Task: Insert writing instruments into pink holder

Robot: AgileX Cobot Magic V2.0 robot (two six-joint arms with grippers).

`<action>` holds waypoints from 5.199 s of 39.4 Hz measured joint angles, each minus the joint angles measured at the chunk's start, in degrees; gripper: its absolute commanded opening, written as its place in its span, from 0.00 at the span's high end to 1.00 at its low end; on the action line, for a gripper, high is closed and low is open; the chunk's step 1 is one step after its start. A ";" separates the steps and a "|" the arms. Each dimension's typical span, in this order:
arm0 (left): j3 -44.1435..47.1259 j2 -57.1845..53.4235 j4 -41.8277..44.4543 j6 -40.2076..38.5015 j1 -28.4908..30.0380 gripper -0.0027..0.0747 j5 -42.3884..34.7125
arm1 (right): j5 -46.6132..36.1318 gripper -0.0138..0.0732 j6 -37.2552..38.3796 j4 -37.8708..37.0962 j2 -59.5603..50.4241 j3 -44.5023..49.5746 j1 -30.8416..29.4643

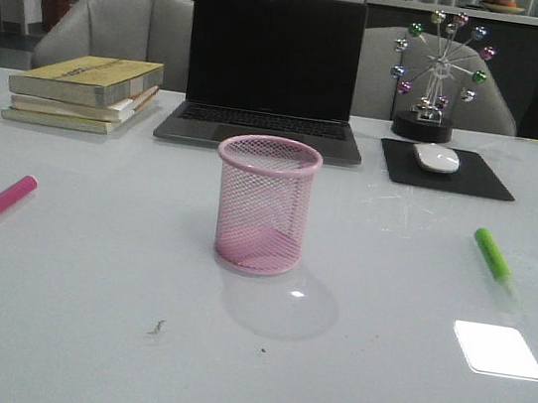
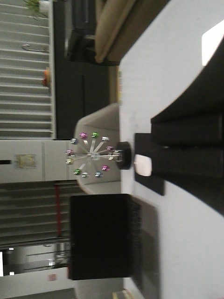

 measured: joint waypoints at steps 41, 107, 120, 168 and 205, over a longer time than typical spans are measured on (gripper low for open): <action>-29.28 30.65 7.69 -0.05 0.00 0.85 13.24 | 18.96 0.78 11.78 -13.57 27.36 -36.37 0.00; -29.84 43.70 7.59 -0.13 0.00 0.43 20.68 | 37.16 0.25 11.41 -9.69 84.17 -58.69 10.64; -29.84 43.70 7.59 -0.13 0.00 0.43 20.81 | 53.42 0.25 11.37 -10.42 107.30 -80.21 10.64; -29.84 43.70 7.59 -0.13 0.00 0.43 19.68 | 73.53 0.79 13.45 -8.21 131.40 -108.06 7.79; -29.84 43.70 7.68 -0.13 0.00 0.43 19.57 | 47.16 0.78 11.49 -12.48 105.58 -95.44 20.65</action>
